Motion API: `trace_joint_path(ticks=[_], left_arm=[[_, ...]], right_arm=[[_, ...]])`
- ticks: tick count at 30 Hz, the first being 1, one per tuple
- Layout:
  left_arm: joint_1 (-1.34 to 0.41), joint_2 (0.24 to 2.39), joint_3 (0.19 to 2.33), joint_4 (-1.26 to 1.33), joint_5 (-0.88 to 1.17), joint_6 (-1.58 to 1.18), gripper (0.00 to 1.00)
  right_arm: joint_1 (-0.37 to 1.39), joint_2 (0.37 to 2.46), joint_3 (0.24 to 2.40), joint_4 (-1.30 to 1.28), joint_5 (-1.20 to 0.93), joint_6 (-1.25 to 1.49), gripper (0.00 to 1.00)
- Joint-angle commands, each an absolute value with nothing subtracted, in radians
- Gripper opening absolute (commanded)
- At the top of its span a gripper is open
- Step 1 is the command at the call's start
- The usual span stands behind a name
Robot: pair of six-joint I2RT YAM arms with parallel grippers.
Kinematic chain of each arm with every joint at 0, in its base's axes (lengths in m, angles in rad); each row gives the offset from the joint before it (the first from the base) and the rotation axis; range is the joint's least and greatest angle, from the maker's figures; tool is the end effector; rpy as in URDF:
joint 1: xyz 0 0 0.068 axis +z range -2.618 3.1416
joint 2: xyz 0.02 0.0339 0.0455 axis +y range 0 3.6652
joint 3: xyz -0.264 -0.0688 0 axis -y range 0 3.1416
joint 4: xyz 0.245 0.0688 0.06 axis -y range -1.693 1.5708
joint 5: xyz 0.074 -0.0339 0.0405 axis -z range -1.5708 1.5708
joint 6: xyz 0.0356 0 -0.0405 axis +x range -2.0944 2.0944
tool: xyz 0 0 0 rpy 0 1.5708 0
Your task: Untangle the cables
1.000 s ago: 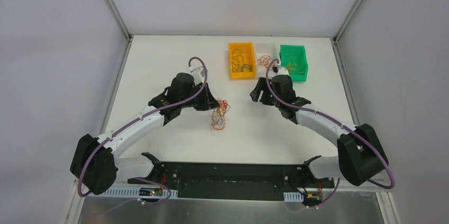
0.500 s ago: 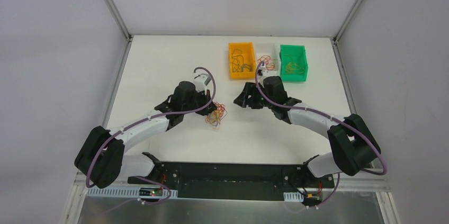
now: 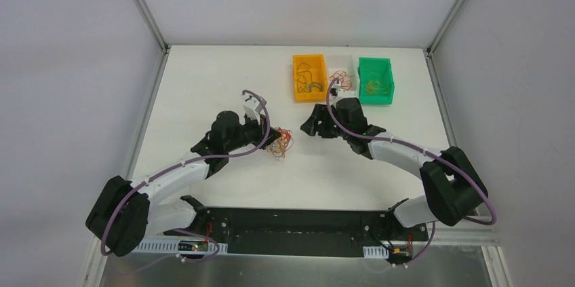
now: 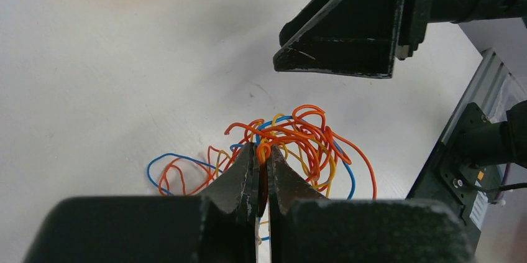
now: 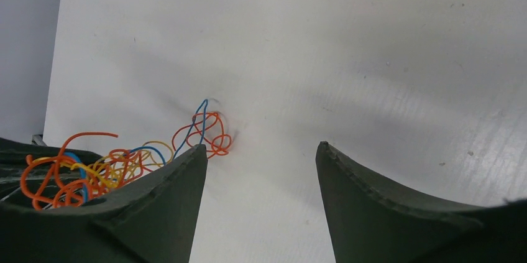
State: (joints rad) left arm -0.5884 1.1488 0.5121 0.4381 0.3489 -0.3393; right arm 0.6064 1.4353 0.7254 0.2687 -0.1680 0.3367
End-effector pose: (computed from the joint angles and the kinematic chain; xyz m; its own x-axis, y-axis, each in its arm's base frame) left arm 0.2011 -0.1488 0.2357 -0.4211 -0.0950 -0.9020 0.7001 0.5982 -0.3899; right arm 0.2496 0.1804 0.2143 -0.5579 0.0095 -0.8299 -0.5317 0.7637 0.3661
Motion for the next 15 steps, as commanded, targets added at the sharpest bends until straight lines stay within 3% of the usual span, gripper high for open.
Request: trace_joint_path(ticks=[1,15], left_arm=[[-0.59,1.079,0.477,0.543,0.362,-0.325,0.0],[-0.59,1.014,0.431,0.608,0.385,-0.347,0.0]], right_arm=[[0.608,1.425,0.757,0.315,-0.129,0.336,0.68],[0.61,1.438,0.755,0.327,-0.147,0.348,0.68]])
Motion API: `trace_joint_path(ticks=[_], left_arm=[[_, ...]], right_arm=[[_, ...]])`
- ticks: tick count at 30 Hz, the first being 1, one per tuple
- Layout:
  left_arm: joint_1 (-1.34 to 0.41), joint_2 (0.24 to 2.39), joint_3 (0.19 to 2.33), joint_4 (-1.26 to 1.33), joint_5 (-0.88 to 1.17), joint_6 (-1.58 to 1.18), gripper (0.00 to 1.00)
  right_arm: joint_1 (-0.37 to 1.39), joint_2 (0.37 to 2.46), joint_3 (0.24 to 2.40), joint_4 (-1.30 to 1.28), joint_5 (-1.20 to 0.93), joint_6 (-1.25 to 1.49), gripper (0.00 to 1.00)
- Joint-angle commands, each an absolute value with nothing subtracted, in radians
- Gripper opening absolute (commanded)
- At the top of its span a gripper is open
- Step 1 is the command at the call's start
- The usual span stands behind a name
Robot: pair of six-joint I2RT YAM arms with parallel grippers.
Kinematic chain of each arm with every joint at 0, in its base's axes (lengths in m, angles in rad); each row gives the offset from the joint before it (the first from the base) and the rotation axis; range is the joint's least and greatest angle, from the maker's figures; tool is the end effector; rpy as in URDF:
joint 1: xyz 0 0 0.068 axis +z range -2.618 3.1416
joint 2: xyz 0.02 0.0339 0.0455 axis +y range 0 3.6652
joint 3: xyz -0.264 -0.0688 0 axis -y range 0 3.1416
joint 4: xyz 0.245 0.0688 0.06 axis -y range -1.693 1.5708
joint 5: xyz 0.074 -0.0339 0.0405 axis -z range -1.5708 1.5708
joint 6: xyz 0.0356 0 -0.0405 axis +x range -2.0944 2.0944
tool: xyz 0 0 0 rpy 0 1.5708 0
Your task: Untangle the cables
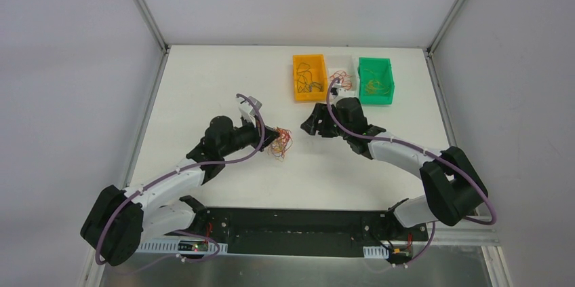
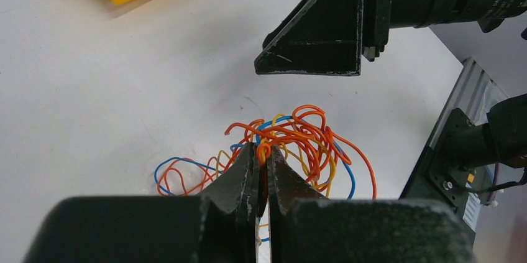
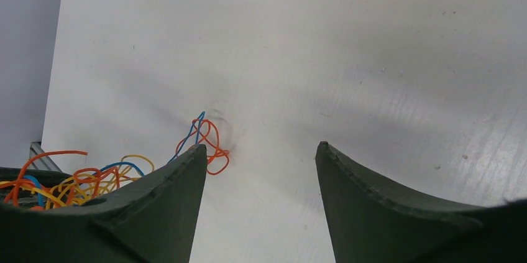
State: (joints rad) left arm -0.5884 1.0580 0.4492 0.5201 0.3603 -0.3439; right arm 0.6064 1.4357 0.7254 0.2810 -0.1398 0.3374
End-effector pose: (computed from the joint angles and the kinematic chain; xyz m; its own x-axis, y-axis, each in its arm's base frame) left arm 0.1866 -0.1396 0.2431 -0.3430 -0.1504 -0.9272 0.7391 0.5659 -0.3652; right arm 0.2508 0.1800 0.2154 -0.5440 0.0216 -0.8388 -0.5176 0.7782 0.3557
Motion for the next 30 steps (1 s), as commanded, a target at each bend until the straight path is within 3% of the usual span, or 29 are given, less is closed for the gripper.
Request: trace_joint_path(ticks=[1,30], left_arm=[[-0.59,1.007,0.425,0.612,0.376,-0.349,0.0],[-0.59,0.909,0.37,0.645,0.233,-0.359,0.0]], right_arm=[[0.611,1.445,0.756,0.33,-0.155,0.351,0.68],[0.745,1.722,0.897,0.381,-0.351,0.454,0.56]])
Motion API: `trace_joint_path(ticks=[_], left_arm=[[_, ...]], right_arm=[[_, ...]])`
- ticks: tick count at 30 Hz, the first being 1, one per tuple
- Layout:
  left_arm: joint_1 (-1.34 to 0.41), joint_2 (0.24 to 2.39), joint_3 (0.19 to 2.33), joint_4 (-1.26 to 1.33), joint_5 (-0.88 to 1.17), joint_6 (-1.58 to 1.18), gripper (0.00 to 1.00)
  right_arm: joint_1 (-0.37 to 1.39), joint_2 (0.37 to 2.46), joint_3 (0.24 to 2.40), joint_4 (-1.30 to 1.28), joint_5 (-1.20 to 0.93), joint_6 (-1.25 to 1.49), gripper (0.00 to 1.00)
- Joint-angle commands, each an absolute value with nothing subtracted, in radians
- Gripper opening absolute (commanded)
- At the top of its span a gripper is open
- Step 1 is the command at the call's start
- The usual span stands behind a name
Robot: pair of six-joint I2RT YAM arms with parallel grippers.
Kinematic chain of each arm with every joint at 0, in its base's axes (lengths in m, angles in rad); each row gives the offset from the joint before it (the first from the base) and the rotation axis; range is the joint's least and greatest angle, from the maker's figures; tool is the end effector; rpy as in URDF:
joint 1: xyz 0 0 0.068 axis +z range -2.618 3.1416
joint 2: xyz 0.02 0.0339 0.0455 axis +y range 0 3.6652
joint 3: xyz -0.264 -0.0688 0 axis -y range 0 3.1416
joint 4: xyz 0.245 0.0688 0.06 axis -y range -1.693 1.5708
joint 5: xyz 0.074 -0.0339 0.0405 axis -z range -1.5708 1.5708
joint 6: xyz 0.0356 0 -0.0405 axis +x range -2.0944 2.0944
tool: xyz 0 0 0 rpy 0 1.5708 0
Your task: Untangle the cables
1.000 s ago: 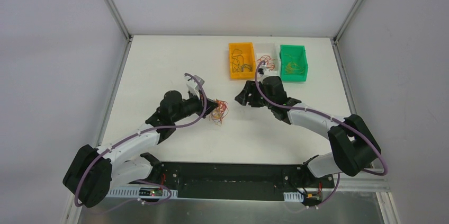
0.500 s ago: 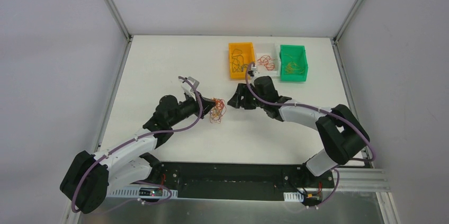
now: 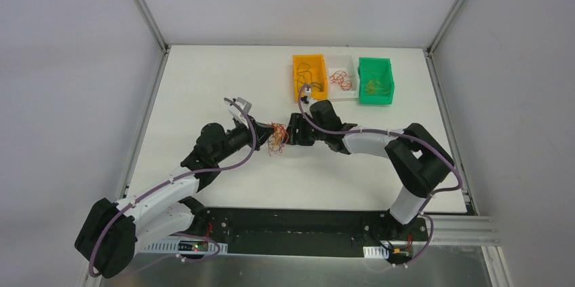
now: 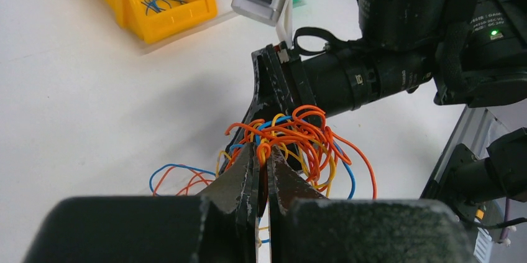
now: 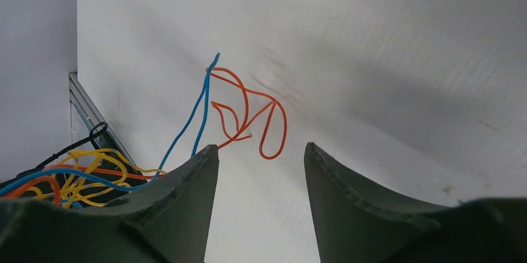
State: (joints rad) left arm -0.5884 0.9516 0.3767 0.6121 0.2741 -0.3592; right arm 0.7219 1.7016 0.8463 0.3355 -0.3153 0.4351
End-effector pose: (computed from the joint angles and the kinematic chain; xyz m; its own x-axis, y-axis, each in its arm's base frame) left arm 0.1720 -0.1264 0.2496 -0.2380 -0.2480 -0.9391 0.7217 0.6019 -0.3419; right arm 0.2584 0.2422 0.1761 -0.6880 -0.0719 -0.7221 -0.5957 0.6241 0.5055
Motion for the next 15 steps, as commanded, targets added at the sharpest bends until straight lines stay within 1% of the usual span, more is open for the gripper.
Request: trace_joint_path(ticks=[1,4,9,12,15], left_arm=[[-0.59,0.906,0.366,0.65,0.228,-0.361,0.0],[-0.591,0.903,0.368,0.65,0.235,-0.361,0.0],[-0.589,0.916,0.369,0.652,0.238,-0.364,0.0],[-0.59,0.915,0.37,0.656,0.25,-0.37,0.0],[-0.589,0.915,0.367,0.659,0.242,-0.373,0.0]], right_arm=[[0.75,1.731,0.905,0.373,-0.352,0.453,0.56],[0.761,1.765,0.934,0.347,-0.374,0.455,0.54],[0.772,1.799,0.971,0.307,-0.368,0.455,0.43],[0.773,1.794,0.973,0.292,-0.349,0.449,0.43],[0.772,1.793,0.974,0.274,-0.319,0.44,0.48]])
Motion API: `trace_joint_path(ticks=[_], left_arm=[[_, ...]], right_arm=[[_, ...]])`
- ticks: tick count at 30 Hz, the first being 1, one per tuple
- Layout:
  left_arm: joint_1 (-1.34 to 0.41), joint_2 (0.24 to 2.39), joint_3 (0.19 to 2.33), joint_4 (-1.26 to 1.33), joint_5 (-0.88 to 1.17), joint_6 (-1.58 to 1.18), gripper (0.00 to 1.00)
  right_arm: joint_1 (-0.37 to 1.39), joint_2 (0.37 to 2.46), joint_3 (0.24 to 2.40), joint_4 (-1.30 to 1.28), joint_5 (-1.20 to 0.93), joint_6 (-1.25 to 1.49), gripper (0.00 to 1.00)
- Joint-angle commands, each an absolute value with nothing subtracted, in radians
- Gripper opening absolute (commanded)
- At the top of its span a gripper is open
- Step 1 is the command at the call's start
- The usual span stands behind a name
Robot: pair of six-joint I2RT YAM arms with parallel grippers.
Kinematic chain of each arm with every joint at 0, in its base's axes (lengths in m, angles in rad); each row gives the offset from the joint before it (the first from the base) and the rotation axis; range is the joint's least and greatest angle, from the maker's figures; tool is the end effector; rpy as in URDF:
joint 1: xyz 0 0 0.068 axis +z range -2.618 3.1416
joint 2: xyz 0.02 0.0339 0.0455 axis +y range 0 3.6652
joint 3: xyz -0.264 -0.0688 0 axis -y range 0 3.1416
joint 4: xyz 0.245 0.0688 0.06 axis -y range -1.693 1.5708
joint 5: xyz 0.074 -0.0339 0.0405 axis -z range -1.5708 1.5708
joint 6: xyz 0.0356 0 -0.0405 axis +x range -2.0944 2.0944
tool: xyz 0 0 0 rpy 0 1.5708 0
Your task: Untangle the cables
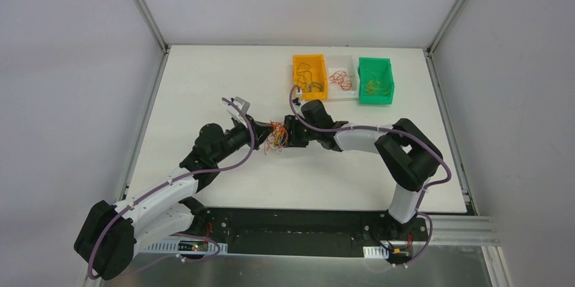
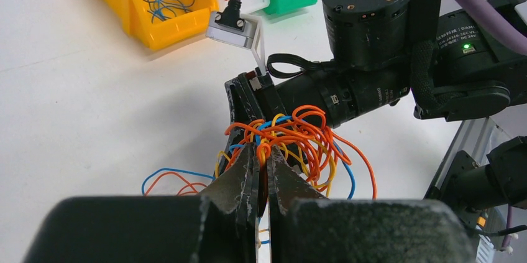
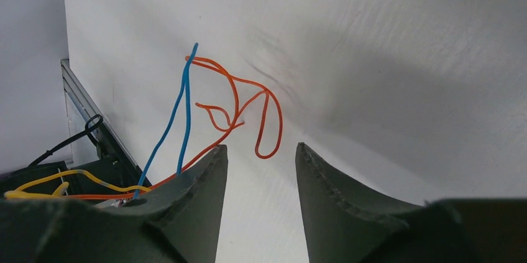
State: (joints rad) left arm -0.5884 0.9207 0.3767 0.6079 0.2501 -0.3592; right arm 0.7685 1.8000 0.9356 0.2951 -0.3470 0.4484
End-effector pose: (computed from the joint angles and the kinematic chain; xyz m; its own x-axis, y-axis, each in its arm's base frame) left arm 0.1691 -0.1234 0.2551 -0.2115 -0.2683 -0.9398 0.7145 0.6137 -0.3360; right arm 0.2613 0.2695 0.1652 -0.7219 -0.1308 -0.6795 -0.6066 0.5923 0.5303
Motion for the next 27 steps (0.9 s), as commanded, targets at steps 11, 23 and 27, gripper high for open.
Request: trace_joint_path(ticks=[11,23,27], left_arm=[[-0.59,0.912,0.368,0.65,0.214,-0.375,0.0],[-0.589,0.901,0.368,0.591,0.076,-0.367,0.0],[-0.59,0.901,0.382,0.539,0.009,-0.369,0.0]], right_arm=[[0.787,1.827,0.99,0.292,-0.351,0.44,0.42],[0.773,1.757,0.996,0.167,-0.131,0.431,0.0],[0.741,1.713,0.964,0.14,-0.041,0.461,0.0]])
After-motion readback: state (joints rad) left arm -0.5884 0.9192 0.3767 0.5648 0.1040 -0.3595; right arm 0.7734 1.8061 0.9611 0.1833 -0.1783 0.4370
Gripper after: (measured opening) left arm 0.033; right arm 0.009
